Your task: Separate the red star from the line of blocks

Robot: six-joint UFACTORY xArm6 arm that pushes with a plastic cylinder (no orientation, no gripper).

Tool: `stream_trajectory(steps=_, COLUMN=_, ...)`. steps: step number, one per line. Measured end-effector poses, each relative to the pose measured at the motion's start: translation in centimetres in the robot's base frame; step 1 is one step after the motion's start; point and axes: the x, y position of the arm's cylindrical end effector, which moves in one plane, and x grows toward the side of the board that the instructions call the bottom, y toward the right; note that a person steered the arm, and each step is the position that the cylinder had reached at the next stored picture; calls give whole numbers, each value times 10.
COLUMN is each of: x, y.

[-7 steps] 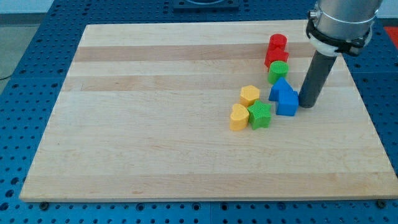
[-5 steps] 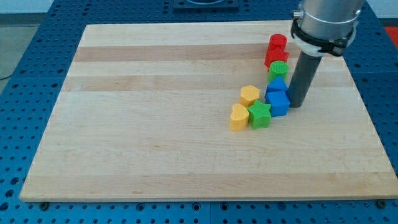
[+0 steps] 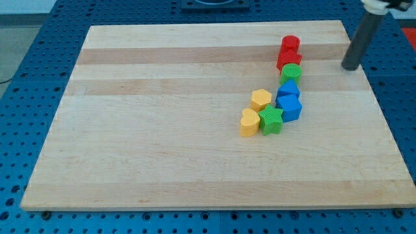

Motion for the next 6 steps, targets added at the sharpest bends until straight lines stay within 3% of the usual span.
stream_trajectory(steps=6, x=-4, y=-107)
